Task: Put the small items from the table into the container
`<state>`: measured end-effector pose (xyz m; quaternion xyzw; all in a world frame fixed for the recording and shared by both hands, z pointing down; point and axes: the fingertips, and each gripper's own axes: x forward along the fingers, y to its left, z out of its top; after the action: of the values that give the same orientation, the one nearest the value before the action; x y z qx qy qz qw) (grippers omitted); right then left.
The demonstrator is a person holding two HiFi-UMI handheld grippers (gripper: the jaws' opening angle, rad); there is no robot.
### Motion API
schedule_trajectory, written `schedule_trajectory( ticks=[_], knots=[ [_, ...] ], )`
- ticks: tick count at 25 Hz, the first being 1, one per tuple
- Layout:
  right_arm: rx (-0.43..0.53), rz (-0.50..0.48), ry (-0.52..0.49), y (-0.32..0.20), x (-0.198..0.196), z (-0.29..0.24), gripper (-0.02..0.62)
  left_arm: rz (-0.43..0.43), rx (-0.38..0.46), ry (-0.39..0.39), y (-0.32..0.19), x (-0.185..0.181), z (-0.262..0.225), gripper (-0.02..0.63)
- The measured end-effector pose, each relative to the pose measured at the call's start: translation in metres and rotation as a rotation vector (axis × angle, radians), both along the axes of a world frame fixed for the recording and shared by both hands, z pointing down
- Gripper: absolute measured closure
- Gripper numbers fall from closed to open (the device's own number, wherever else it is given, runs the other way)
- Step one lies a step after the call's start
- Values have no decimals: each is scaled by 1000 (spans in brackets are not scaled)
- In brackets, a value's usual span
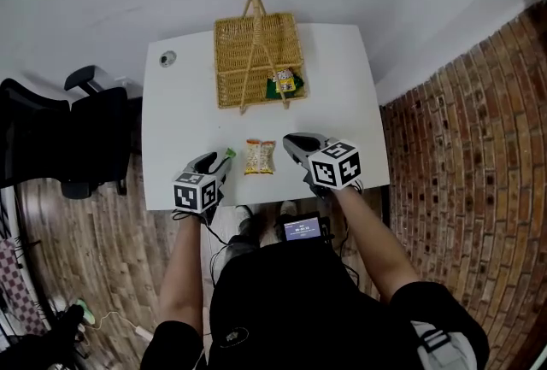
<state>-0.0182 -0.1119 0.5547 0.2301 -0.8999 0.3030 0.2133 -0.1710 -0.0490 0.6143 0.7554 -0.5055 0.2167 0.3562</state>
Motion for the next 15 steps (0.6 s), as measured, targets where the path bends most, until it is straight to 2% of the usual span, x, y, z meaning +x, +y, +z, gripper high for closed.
schedule_trajectory(
  ticks=[4,15],
  knots=[
    [-6,-16,4,-4,-7,3,572,26,-65,-78,1,-1,19,423],
    [-13,-29,7,-11,-7,7,572,93,-161,-169,1,7,49,424]
  ],
)
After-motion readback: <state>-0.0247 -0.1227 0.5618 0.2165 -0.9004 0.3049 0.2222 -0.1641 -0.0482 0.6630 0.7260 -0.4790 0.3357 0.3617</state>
